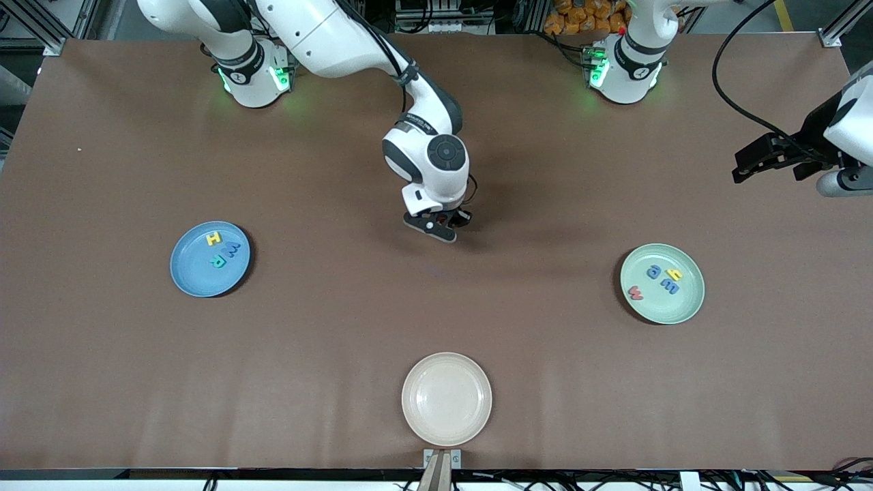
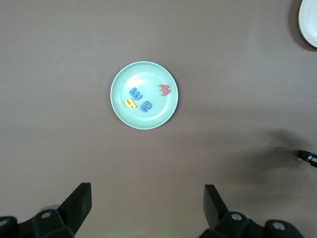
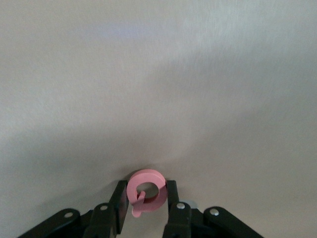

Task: Sort uppercase to blue plate, lowercase to green plate
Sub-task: 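Lift the pink Q and carry it over the blue plate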

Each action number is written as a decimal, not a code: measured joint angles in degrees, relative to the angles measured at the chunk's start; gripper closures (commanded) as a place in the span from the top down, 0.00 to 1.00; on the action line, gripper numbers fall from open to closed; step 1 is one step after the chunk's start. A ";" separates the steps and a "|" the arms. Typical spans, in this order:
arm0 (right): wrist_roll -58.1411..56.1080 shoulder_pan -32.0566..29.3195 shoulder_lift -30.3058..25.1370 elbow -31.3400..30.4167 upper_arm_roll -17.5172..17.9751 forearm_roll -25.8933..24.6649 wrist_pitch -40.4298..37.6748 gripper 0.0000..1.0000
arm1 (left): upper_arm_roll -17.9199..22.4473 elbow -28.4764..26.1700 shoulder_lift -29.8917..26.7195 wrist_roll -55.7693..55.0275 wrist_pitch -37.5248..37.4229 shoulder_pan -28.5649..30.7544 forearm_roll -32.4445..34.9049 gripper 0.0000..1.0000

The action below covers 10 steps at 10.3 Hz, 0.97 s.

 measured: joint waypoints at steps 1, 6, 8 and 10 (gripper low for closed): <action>-4.82 -1.29 -0.42 0.71 -0.11 1.12 -2.38 0.29 | 0.00 0.00 0.00 0.00 0.00 0.00 0.00 1.00; -31.67 -9.51 -2.69 1.15 -2.86 2.49 -12.61 0.29 | 0.05 0.00 0.05 0.00 -0.25 0.14 0.00 1.00; -45.49 -12.71 -3.39 0.83 -6.59 2.68 -15.92 0.29 | 0.12 0.00 0.06 0.00 -0.26 0.30 0.00 1.00; -57.73 -14.68 -4.78 -0.69 -10.93 2.87 -18.67 0.29 | 0.12 0.00 0.06 0.00 -0.26 0.28 0.00 1.00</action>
